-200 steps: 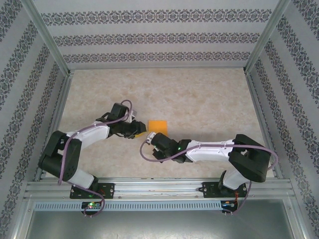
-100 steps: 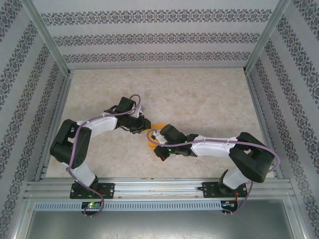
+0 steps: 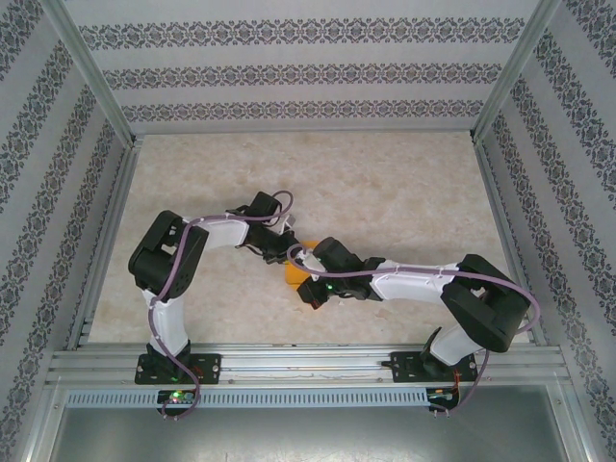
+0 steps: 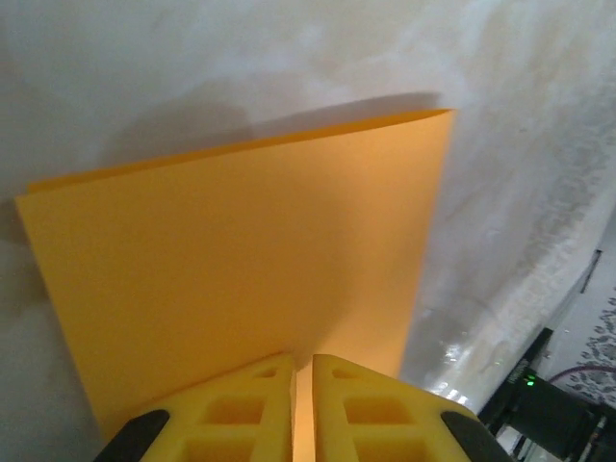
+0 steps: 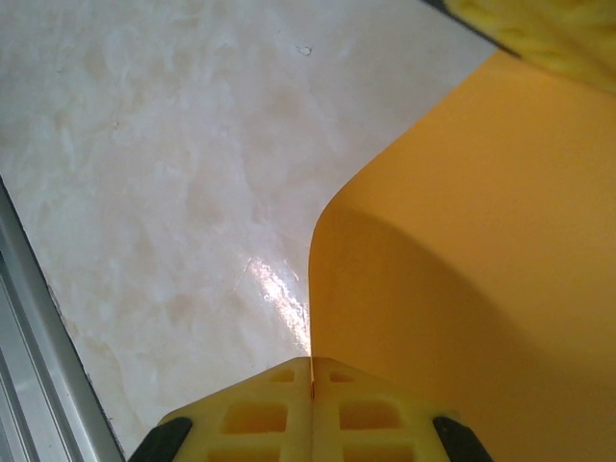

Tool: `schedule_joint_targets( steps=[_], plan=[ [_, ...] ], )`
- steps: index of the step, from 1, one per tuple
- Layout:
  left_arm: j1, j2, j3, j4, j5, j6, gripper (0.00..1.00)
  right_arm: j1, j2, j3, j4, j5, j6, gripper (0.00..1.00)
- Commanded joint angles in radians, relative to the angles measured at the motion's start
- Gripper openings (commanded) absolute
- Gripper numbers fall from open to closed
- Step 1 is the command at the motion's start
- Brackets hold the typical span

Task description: Fold a paper plane with a square sheet of paper (fold left side to right side)

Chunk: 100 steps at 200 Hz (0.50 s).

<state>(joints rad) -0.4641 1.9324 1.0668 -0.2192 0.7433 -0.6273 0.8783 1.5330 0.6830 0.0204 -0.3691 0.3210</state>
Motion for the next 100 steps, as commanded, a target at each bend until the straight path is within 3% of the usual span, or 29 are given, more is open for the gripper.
schedule_joint_targets(
  steps=[1, 100],
  plan=[
    [-0.011, 0.024, 0.018, -0.064, -0.041, 0.049, 0.12, -0.019, 0.019, -0.018, 0.023, -0.032, 0.03, 0.0],
    [-0.017, 0.051, 0.007, -0.085, -0.09, 0.058, 0.1, -0.141, 0.045, -0.028, 0.018, -0.073, 0.115, 0.0]
  ],
)
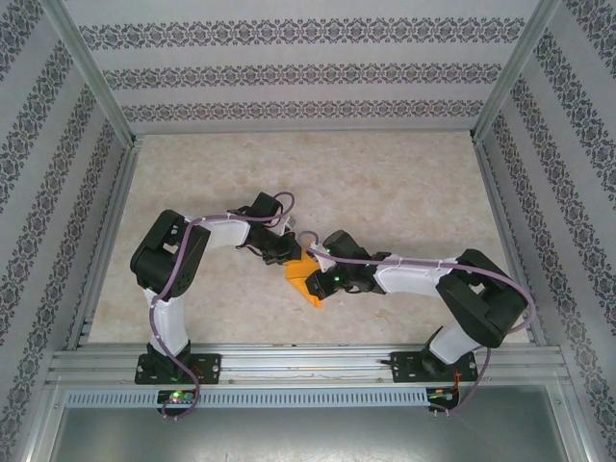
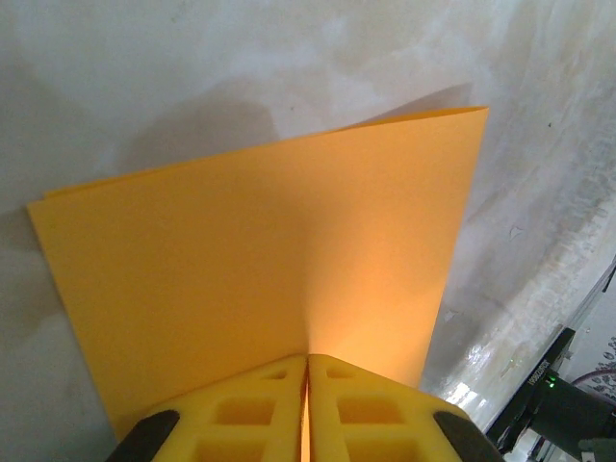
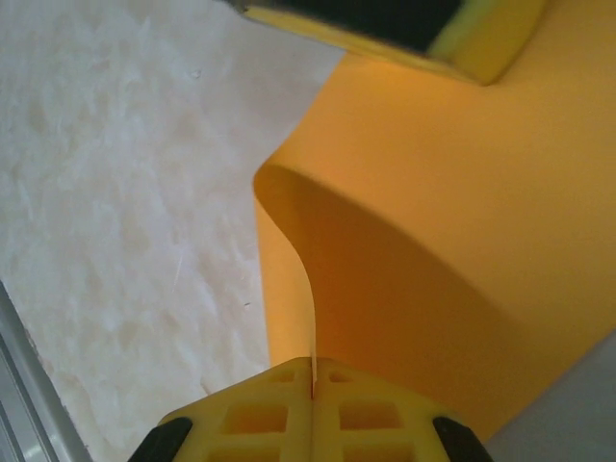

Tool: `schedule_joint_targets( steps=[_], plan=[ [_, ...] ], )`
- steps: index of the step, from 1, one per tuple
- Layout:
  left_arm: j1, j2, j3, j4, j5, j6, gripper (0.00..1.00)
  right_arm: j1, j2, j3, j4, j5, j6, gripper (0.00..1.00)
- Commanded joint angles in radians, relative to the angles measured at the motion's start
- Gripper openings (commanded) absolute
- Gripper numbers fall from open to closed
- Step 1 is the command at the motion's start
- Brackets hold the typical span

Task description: Fold a paper plane with a square sheet of paper (fold left side to right side)

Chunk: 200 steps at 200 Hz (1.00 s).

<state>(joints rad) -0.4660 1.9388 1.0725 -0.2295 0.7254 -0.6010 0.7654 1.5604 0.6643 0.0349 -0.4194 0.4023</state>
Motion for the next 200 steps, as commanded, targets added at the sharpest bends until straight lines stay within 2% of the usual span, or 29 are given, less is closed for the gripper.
schedule_joint_targets(
  steps=[1, 43, 200],
  plan=[
    [-0.015, 0.045, 0.001, -0.074, -0.073, 0.032, 0.1, -0.029, 0.019, -0.009, 0.003, -0.023, 0.034, 0.0],
    [-0.019, 0.045, 0.001, -0.076, -0.073, 0.032, 0.1, -0.058, 0.036, 0.007, -0.027, -0.014, 0.031, 0.0],
    [-0.02, 0.046, 0.003, -0.078, -0.077, 0.029, 0.1, -0.067, 0.02, 0.034, -0.067, 0.018, 0.017, 0.0]
  ],
)
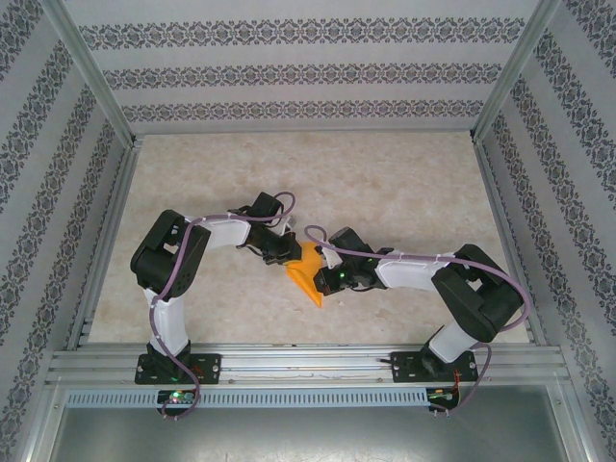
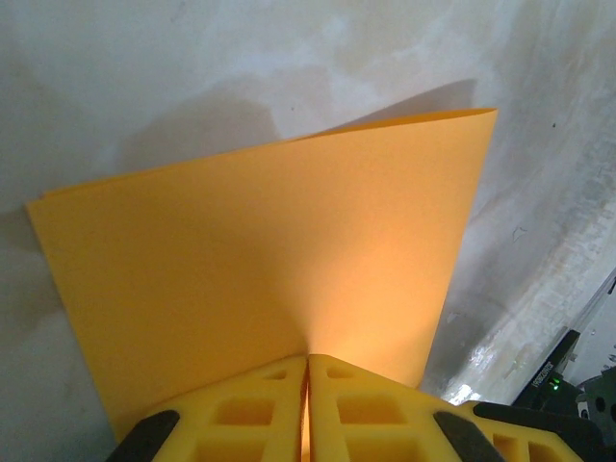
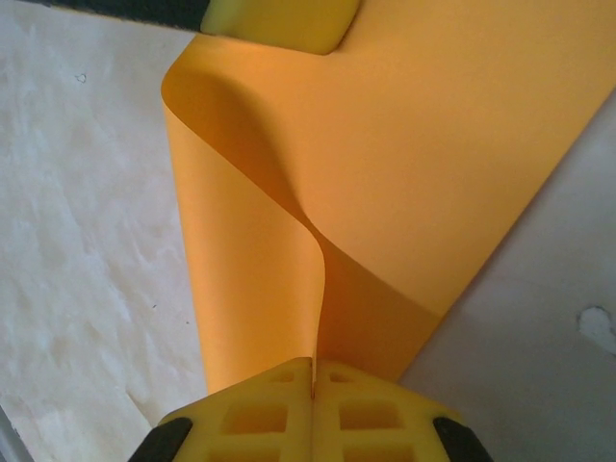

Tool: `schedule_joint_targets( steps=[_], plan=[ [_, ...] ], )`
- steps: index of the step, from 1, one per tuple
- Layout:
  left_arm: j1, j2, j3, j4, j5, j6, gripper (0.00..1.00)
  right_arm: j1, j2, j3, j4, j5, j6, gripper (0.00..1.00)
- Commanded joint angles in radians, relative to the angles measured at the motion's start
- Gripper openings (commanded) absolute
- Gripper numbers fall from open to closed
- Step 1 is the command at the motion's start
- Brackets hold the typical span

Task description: Fold a paper plane with a square sheet of paper (fold left side to right side)

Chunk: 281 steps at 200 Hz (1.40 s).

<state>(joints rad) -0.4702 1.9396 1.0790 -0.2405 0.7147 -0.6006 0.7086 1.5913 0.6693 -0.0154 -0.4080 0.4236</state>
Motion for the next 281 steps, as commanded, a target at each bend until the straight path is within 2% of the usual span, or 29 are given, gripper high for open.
schedule_joint_targets(
  steps=[1, 184, 281],
  plan=[
    [-0.017, 0.045, -0.003, -0.067, -0.066, 0.028, 0.1, -0.011, -0.011, 0.029, -0.017, 0.006, -0.005, 0.0],
    [-0.017, 0.044, -0.014, -0.057, -0.064, 0.026, 0.1, -0.019, 0.006, 0.041, -0.026, 0.015, -0.007, 0.0],
    [-0.018, 0.042, -0.017, -0.054, -0.063, 0.025, 0.1, -0.01, 0.068, 0.039, -0.027, -0.006, -0.002, 0.0]
  ],
)
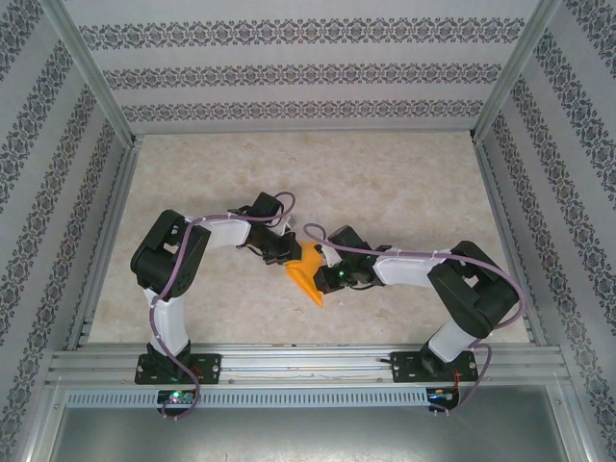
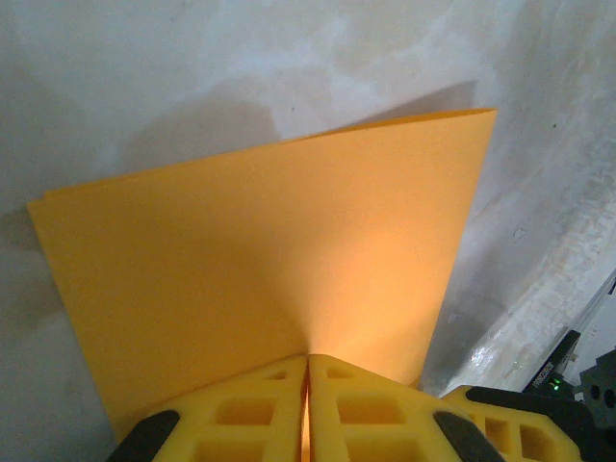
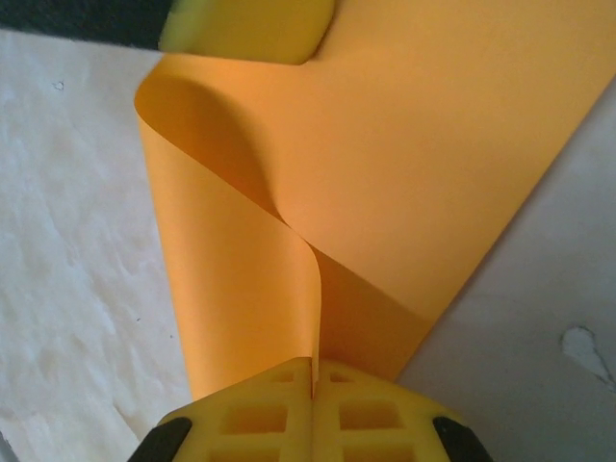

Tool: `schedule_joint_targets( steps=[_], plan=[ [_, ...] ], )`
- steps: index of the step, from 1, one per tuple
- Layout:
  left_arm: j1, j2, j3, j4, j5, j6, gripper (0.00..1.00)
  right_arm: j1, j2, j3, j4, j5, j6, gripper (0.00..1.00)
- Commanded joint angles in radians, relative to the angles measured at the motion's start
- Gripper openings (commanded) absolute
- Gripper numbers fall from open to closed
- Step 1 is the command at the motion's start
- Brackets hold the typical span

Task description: Fold a paper plane with a square sheet of paper (fold left side to right side)

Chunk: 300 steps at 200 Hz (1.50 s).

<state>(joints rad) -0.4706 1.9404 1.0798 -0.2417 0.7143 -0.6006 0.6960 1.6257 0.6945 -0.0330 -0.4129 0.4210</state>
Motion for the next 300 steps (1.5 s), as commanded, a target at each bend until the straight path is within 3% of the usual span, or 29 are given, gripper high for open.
schedule_joint_targets(
  steps=[1, 95, 167, 218, 249, 300],
  plan=[
    [-0.016, 0.042, -0.018, -0.053, -0.062, 0.025, 0.1, 0.002, 0.035, 0.014, -0.01, -0.001, 0.001, 0.0],
    [-0.017, 0.033, 0.002, -0.065, -0.062, 0.03, 0.13, 0.008, 0.019, 0.007, -0.022, 0.013, 0.004, 0.0],
    [-0.003, -0.094, 0.099, -0.179, -0.174, 0.118, 0.22, 0.008, 0.046, 0.007, -0.053, 0.02, -0.004, 0.0],
    [0.009, -0.32, -0.099, -0.039, -0.183, 0.074, 0.14, 0.008, 0.048, 0.005, -0.049, 0.016, 0.004, 0.0],
    [0.007, -0.451, -0.27, 0.132, -0.095, -0.005, 0.11, 0.007, 0.048, 0.002, -0.047, 0.013, 0.007, 0.0],
    [-0.065, -0.438, -0.399, 0.385, -0.002, -0.16, 0.11, 0.005, 0.057, -0.009, -0.041, 0.016, 0.017, 0.0]
  ],
)
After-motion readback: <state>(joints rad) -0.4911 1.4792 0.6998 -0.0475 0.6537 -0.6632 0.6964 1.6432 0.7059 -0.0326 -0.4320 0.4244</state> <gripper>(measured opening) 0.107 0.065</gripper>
